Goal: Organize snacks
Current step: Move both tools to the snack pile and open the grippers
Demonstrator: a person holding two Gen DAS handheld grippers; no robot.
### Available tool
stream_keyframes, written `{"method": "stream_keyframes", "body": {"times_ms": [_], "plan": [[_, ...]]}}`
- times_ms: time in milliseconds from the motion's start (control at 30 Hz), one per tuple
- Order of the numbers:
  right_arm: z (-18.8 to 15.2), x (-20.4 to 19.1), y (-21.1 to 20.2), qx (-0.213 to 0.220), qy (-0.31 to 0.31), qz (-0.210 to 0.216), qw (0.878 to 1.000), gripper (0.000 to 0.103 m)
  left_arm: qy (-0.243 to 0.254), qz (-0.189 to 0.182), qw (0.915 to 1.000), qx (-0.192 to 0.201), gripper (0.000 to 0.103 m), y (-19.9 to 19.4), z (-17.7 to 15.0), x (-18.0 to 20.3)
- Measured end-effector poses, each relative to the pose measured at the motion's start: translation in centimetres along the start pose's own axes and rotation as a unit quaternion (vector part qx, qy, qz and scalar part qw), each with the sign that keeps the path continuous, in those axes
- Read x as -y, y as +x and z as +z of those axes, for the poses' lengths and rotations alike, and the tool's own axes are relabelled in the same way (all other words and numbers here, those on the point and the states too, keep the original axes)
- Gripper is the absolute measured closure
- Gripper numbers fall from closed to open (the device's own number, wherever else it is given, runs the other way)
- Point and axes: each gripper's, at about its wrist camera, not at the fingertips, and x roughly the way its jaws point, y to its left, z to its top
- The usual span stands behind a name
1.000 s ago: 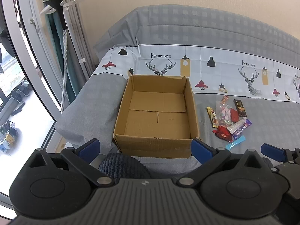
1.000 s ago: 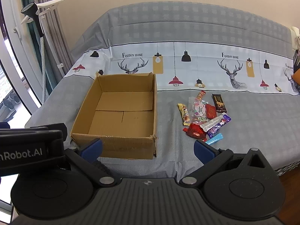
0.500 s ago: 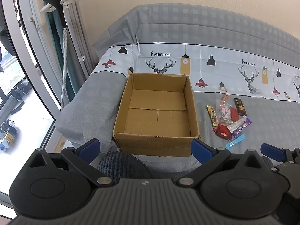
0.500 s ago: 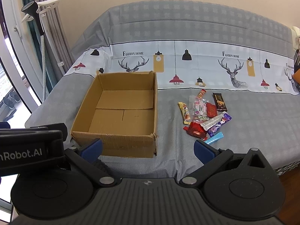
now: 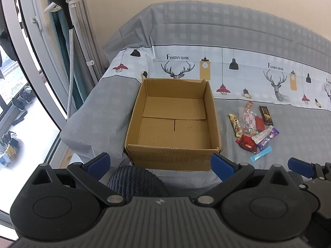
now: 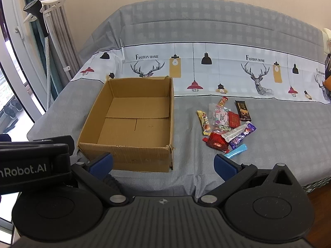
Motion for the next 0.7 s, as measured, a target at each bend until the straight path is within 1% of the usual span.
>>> {"method": "stream_keyframes", "body": {"times_ms": [167, 267, 333, 367, 433, 500, 567, 633, 700], "plan": [[-0.4, 0.5, 1.7, -0.012, 0.000, -0.006, 1.000, 0.000, 0.012, -0.005, 0.9997, -0.023, 0.000, 2.5, -0.3, 1.0], [-1.4, 1.5, 3.9, -0.026, 0.003, -0.015, 1.000, 0.000, 0.026, -0.002, 0.9987, -0.044, 0.000, 5.5, -1.0, 2.7], [-2.3, 2.6, 5.8, -0.039, 0.004, -0.017, 0.999, 0.000, 0.047, 0.015, 0.9970, -0.060, 0.000, 8.3, -1.7, 4.6], [-2.9, 3.2, 6.8, -0.043, 0.006, -0.011, 0.999, 0.000, 0.055, 0.016, 0.9964, -0.062, 0.000, 9.4, -2.1, 5.5], [-4.0, 5.3, 9.0, -0.054, 0.030, 0.019, 0.998, 0.001, 0.068, -0.009, 0.9960, -0.057, 0.000, 11.8, -3.0, 7.3], [-5.3, 8.3, 11.1, -0.057, 0.071, 0.046, 0.995, 0.002, 0.078, -0.038, 0.9949, -0.051, 0.000, 13.9, -3.8, 9.0], [-6.4, 10.7, 13.0, -0.054, 0.087, 0.046, 0.994, 0.002, 0.096, -0.057, 0.9929, -0.041, 0.000, 15.7, -4.7, 11.4], [-7.4, 12.8, 14.5, -0.044, 0.082, 0.037, 0.995, 0.001, 0.115, -0.079, 0.9898, -0.028, 0.000, 17.5, -5.5, 13.8], [-8.1, 14.9, 15.9, -0.038, 0.079, 0.024, 0.996, 0.001, 0.119, -0.127, 0.9840, -0.036, 0.000, 19.8, -5.6, 15.8]]}}
